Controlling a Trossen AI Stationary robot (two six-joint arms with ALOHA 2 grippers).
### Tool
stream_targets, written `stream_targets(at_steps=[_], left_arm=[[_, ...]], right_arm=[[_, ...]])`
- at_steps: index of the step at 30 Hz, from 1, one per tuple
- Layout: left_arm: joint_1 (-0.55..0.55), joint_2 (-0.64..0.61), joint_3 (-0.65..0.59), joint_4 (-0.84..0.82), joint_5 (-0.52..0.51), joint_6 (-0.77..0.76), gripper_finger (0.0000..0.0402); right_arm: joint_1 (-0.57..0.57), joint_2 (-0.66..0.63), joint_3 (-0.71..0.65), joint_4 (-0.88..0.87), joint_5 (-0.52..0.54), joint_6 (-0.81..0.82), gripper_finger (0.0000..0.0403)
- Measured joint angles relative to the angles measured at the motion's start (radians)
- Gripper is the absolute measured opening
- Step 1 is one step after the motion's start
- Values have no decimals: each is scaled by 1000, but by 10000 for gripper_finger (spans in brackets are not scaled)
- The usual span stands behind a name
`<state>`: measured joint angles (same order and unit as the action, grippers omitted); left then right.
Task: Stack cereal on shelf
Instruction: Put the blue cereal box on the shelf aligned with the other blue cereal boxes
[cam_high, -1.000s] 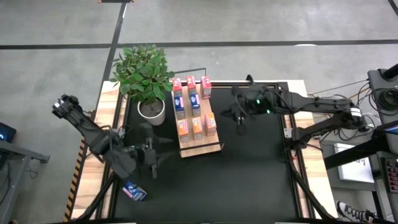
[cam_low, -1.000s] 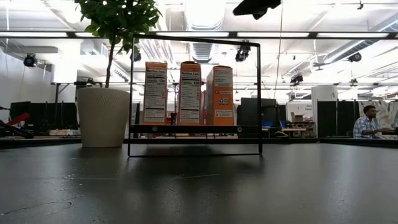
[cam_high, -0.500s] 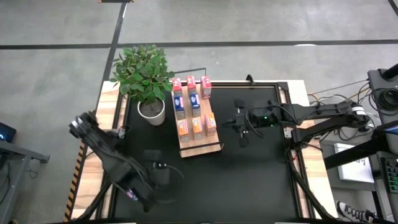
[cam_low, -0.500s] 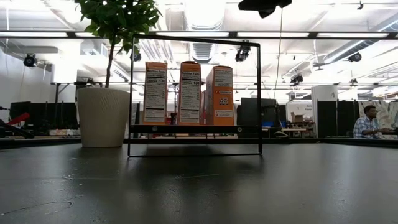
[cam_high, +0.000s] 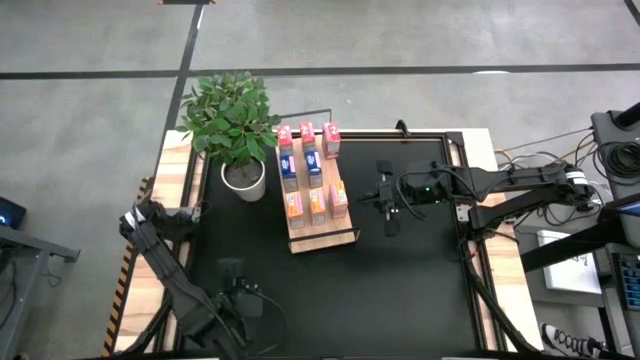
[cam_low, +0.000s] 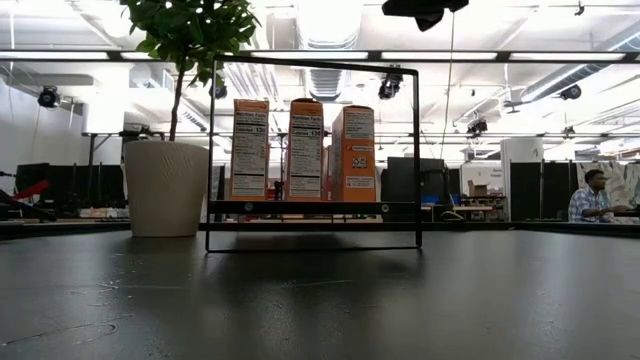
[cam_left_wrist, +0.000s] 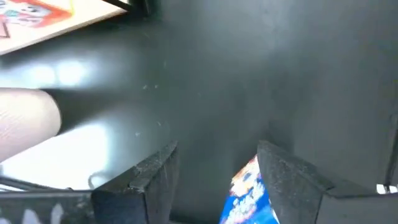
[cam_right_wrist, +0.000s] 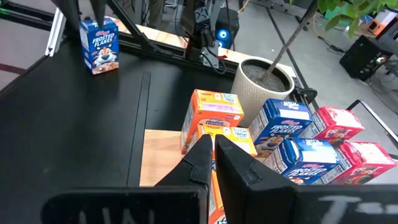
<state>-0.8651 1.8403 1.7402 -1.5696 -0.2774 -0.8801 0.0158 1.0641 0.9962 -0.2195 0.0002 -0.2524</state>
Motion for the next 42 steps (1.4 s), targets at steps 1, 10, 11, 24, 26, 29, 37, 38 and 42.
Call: stream_targets(at_steps=[1, 10, 11, 24, 26, 29, 37, 38, 42], left_arm=[[-9, 0, -1, 2, 4, 2, 201], [-93, 3, -2, -2, 70, 48, 221], [-108, 3, -2, -2, 72, 76, 221], [-200, 5, -25, -2, 117, 11, 222], [-210, 4, -48, -1, 122, 9, 222], [-215, 4, -96, -1, 125, 17, 222], [-216, 4, -161, -1, 124, 27, 222], [-217, 4, -164, 0, 129, 25, 222], [-220, 5, -166, 6, 126, 21, 222]], right_arm=[[0, 0, 0, 0, 0, 4, 11], [3, 1, 0, 0, -4, 44, 11], [6, 1, 0, 0, -6, 44, 11], [67, 1, 0, -4, -8, 43, 11], [80, 1, 0, -8, -8, 43, 11], [99, 1, 0, -8, -8, 43, 11], [144, 1, 0, -8, -8, 57, 11], [149, 1, 0, -8, -8, 58, 11], [164, 1, 0, -8, -7, 58, 11]])
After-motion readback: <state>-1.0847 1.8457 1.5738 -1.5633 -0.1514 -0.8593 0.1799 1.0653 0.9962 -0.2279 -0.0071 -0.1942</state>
